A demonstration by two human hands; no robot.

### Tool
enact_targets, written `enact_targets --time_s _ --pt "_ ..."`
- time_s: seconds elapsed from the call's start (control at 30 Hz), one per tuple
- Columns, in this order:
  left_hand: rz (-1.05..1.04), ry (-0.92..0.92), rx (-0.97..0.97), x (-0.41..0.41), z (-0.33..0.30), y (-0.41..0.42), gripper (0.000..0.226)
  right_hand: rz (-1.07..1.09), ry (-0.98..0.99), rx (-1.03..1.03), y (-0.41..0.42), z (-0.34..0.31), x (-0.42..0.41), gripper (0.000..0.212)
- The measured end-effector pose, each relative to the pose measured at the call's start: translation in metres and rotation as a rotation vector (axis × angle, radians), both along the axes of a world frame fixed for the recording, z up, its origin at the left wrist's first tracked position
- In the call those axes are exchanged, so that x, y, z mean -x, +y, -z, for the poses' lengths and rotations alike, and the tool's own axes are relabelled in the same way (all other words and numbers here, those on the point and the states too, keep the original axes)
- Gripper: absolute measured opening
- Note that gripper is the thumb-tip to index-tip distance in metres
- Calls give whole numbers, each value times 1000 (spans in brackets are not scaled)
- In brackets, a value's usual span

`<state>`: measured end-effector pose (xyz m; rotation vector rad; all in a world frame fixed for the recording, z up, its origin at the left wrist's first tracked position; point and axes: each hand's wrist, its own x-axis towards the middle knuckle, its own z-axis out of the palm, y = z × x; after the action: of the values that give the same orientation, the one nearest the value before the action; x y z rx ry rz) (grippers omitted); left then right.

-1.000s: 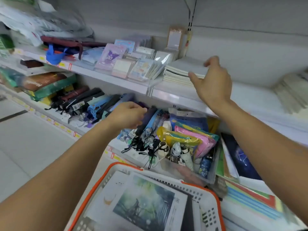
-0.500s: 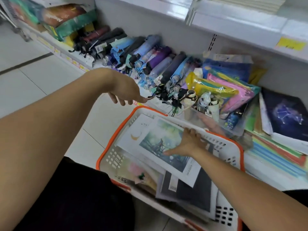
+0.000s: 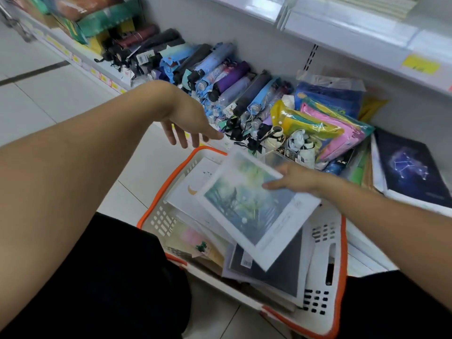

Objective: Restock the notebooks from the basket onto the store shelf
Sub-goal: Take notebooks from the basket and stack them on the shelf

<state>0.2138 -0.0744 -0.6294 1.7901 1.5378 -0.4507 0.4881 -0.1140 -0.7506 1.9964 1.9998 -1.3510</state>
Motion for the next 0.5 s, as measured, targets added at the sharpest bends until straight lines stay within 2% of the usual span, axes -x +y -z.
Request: enact_targets --time_s 0.03,0.17,0.2,0.27,0.33,0.4,0.47,0.5 --pt "-18 14 20 1 -2 -1 66 43 119 -28 3 -22 -4 16" --pt "-60 51 150 2 -8 -8 94 392 779 -63 0 -87 -15 29" --pt "-59 -1 175 0 -7 -11 98 460 895 -74 -1 -93 -15 32" --pt "-80 -252 193 -5 -5 -16 95 563 1051 -53 -3 -94 -8 48" --pt "-217 -590 206 -12 -7 -19 73 618 1115 20 -2 -86 2 59" --pt "-424 -785 218 -18 -11 -16 45 645 1097 120 -3 -71 9 57" --pt "-515 -742 121 -22 -14 -14 29 669 876 232 -11 -43 6 70" --pt "-515 -662 40 -23 -14 -13 29 670 656 285 -22 -27 2 76"
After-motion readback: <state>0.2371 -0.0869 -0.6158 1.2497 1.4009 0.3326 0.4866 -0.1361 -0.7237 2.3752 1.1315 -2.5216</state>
